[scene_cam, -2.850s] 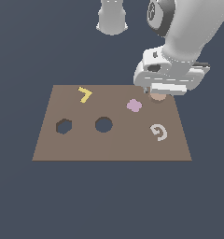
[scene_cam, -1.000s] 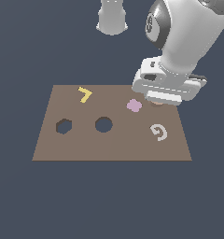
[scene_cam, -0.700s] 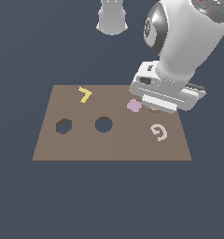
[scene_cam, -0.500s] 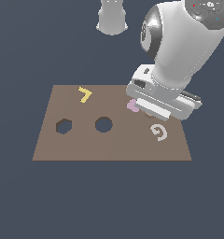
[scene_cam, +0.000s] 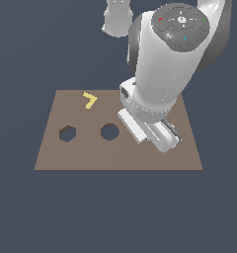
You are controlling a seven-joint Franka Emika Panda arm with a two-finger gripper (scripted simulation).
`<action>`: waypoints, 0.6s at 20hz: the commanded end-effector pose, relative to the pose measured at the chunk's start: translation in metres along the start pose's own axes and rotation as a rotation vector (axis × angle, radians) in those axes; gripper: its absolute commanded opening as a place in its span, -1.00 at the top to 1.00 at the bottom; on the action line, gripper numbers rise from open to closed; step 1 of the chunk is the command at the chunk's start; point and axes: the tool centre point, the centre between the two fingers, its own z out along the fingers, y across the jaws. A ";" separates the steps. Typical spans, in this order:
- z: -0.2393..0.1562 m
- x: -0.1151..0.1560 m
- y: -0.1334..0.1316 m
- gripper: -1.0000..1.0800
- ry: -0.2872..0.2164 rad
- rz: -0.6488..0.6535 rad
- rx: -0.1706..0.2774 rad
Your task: Insert a designated object into the corresponding slot on a board.
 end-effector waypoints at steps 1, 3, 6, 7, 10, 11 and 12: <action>-0.001 0.020 0.004 1.00 0.000 0.116 0.001; -0.002 0.034 0.009 1.00 0.000 0.202 0.000; -0.002 0.052 0.018 1.00 0.000 0.315 0.000; -0.003 0.057 0.021 1.00 0.000 0.348 0.000; -0.003 0.069 0.030 1.00 0.000 0.436 0.000; -0.003 0.073 0.033 1.00 0.000 0.461 0.000; -0.003 0.076 0.035 1.00 0.000 0.484 0.000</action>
